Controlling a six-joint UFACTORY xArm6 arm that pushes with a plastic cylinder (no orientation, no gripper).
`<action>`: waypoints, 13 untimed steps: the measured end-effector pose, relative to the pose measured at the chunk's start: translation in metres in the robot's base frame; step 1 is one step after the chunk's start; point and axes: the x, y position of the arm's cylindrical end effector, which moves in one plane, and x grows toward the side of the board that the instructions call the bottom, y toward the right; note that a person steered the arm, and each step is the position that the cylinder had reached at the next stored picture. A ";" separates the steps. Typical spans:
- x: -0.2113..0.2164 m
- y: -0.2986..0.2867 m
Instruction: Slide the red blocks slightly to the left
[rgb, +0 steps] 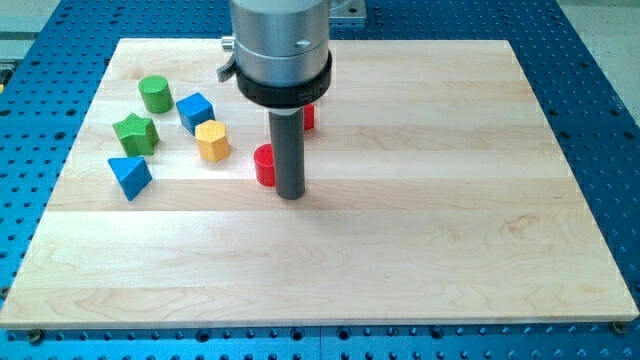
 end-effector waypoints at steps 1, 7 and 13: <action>0.021 -0.023; -0.070 0.078; -0.126 0.059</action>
